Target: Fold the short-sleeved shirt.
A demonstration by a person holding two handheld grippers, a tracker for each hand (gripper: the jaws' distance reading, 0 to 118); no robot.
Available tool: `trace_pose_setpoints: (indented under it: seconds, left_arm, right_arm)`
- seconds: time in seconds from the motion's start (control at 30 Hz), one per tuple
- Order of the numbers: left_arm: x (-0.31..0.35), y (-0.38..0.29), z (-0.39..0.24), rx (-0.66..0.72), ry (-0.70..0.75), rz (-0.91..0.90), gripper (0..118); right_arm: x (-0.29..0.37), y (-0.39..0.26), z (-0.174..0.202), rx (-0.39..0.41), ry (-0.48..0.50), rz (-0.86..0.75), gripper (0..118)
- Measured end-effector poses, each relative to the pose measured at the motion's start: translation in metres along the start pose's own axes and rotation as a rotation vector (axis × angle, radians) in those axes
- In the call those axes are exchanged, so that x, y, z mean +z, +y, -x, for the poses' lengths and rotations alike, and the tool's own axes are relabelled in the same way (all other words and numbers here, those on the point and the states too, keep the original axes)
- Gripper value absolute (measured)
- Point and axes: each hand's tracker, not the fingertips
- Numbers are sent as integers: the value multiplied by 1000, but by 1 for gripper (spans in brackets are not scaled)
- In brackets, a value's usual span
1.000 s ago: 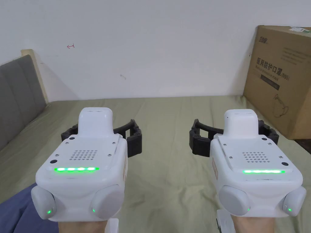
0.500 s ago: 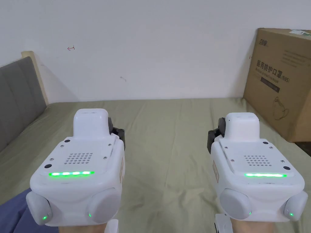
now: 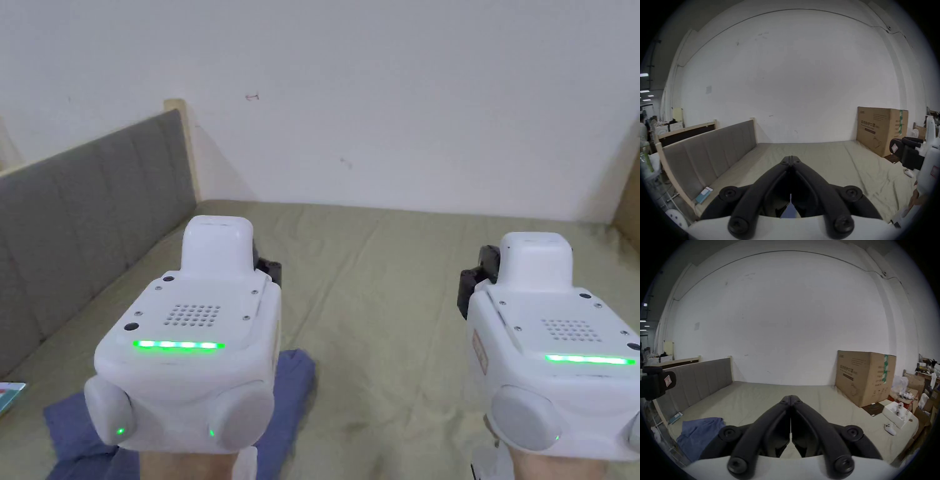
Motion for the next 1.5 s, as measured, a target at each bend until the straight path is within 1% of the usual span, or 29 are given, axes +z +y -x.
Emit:
trace_pose_setpoints:
  seconds: [0.1,0.2,0.37,0.47,0.57,0.63,0.7,0.77,0.8,0.87,0.9,0.93,0.97,1.07,1.1,1.13,1.17,1.2,1.27,1.4,1.43,1.47,1.5]
  left_arm:
    - [8,-3,35,22,100,24,0]
    - [18,-7,65,42,176,40,0]
    - [26,-16,95,44,245,69,0]
    - [19,-24,103,48,252,107,0]
    - [-1,-42,109,70,219,209,0]
    - [-18,-60,112,106,194,253,0]
    - [-38,-82,112,130,182,334,0]
    - [-57,-104,111,146,159,411,0]
    - [-69,-115,112,150,138,477,0]
    - [-86,-138,110,181,118,537,0]
    - [-94,-149,109,199,112,564,7]
    - [-101,-157,108,210,103,588,21]
    - [-107,-167,103,219,89,618,40]
    - [-130,-192,95,220,69,693,62]
    - [-136,-200,89,205,60,733,84]
    - [-142,-208,85,196,46,756,96]
    - [-149,-216,81,186,28,786,105]
    - [-156,-225,77,179,8,821,110]
    - [-168,-242,68,179,-22,891,109]
    - [-178,-267,53,186,-117,976,110]
    - [-180,-271,50,156,-101,983,109]
    - [-183,-273,45,81,-71,987,106]
    - [-183,-274,43,21,-67,988,100]
  right_arm:
    - [-9,-2,34,-15,115,16,0]
    - [-14,-6,68,4,211,39,0]
    - [-18,-17,108,16,331,92,0]
    - [-19,-24,122,25,353,109,0]
    - [-21,-31,129,48,370,126,0]
    - [-26,-36,130,59,377,148,0]
    - [-33,-42,129,57,383,176,0]
    - [-41,-50,127,51,379,207,0]
    - [-46,-54,126,48,374,224,0]
    - [-56,-63,123,49,364,257,0]
    - [-62,-69,122,50,355,274,0]
    - [-66,-74,121,51,349,288,0]
    - [-72,-79,119,51,343,307,0]
    - [-87,-95,113,40,326,361,0]
    - [-93,-100,111,34,317,379,0]
    - [-98,-106,109,29,305,399,0]
    - [-102,-110,107,22,297,420,0]
    - [-108,-116,105,9,294,440,0]
    - [-116,-124,101,-2,288,467,0]
    - [-126,-138,98,11,264,506,0]
    - [-127,-140,97,12,260,514,0]
    - [-129,-143,95,8,258,522,0]
    - [-130,-145,94,2,255,531,0]
